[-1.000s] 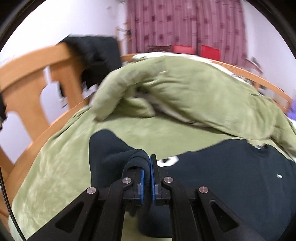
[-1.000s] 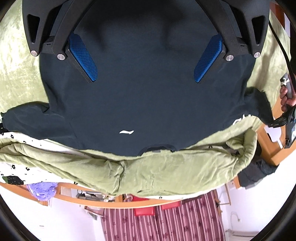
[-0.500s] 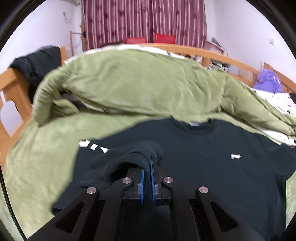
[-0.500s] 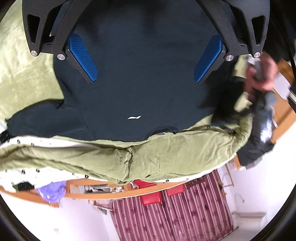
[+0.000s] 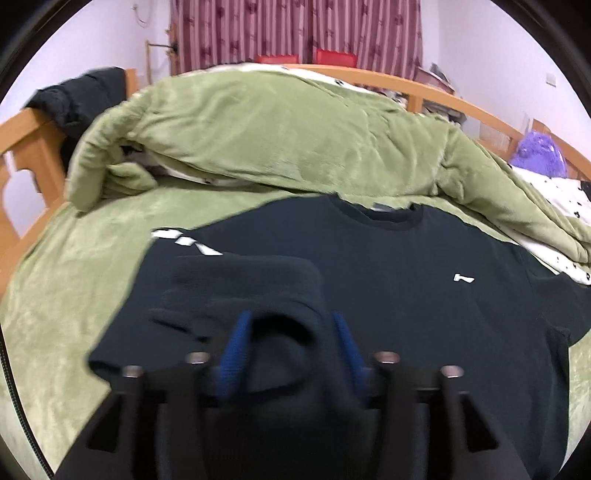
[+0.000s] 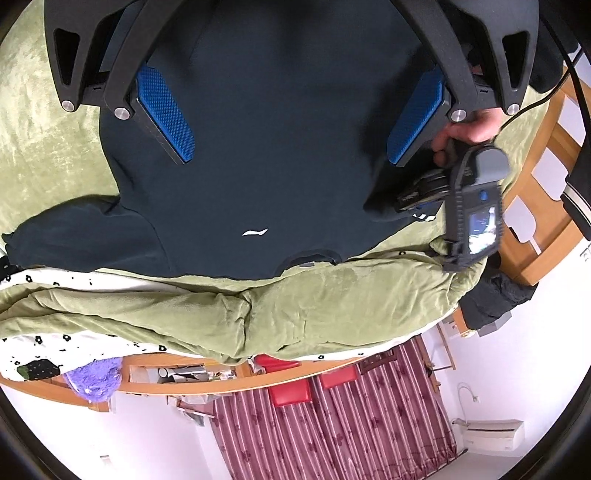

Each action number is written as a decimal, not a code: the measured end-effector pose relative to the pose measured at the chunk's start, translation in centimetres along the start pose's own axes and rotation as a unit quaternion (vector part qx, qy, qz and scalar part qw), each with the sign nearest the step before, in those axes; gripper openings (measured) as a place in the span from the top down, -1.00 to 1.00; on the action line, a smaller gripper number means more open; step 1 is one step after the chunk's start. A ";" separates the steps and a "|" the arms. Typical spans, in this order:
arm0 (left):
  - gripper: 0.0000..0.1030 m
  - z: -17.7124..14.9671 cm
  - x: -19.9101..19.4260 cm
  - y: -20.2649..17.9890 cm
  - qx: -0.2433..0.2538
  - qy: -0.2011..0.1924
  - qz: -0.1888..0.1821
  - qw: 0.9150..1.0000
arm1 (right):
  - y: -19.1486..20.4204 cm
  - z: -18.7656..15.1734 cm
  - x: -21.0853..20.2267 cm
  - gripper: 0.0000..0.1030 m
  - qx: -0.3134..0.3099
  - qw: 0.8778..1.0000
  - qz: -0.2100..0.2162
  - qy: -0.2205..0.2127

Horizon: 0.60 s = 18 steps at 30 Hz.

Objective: Fold small clothes
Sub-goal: 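Carry the held sleeve across the chest with the left gripper and release, then grasp the ribbed cuff of the folded sleeve with the right gripper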

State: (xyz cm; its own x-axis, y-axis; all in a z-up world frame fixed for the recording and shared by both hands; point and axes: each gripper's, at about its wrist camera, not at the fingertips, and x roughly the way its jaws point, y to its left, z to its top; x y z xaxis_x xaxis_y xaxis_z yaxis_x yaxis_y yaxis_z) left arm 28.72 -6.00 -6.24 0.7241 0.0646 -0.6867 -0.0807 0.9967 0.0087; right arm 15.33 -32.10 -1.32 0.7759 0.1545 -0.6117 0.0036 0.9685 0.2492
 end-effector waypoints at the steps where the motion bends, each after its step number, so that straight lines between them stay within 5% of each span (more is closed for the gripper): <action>1: -0.22 -0.3 -0.8 0.7 -0.003 -0.011 0.007 1.000 | 0.1 -0.1 0.1 -0.99 -0.002 1.000 0.001 0.002; 11: -0.26 -4.5 -6.5 9.7 -0.032 -0.031 0.066 0.997 | 2.8 -1.3 1.4 -0.78 -0.032 0.999 -0.015 0.006; 14: -0.31 -5.9 -7.0 12.1 -0.035 -0.038 0.090 0.995 | 4.0 -2.0 2.3 -0.54 -0.050 0.998 -0.042 0.008; 16: -0.33 -6.5 -6.8 13.5 -0.033 -0.042 0.110 0.993 | 4.7 -2.6 3.0 -0.18 -0.052 0.997 -0.060 0.016; 18: -0.33 -6.8 -6.1 15.0 -0.032 -0.036 0.121 0.992 | 5.4 -3.2 3.9 -0.12 -0.058 0.996 -0.056 0.030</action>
State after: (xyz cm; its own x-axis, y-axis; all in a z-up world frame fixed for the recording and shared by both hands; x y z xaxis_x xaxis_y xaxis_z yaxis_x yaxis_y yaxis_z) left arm 18.36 8.25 -6.86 0.7249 0.3063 -0.6170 -0.2985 0.9469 0.1194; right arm 16.33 -25.61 -4.77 0.7354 0.0520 -0.6756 0.0132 0.9958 0.0910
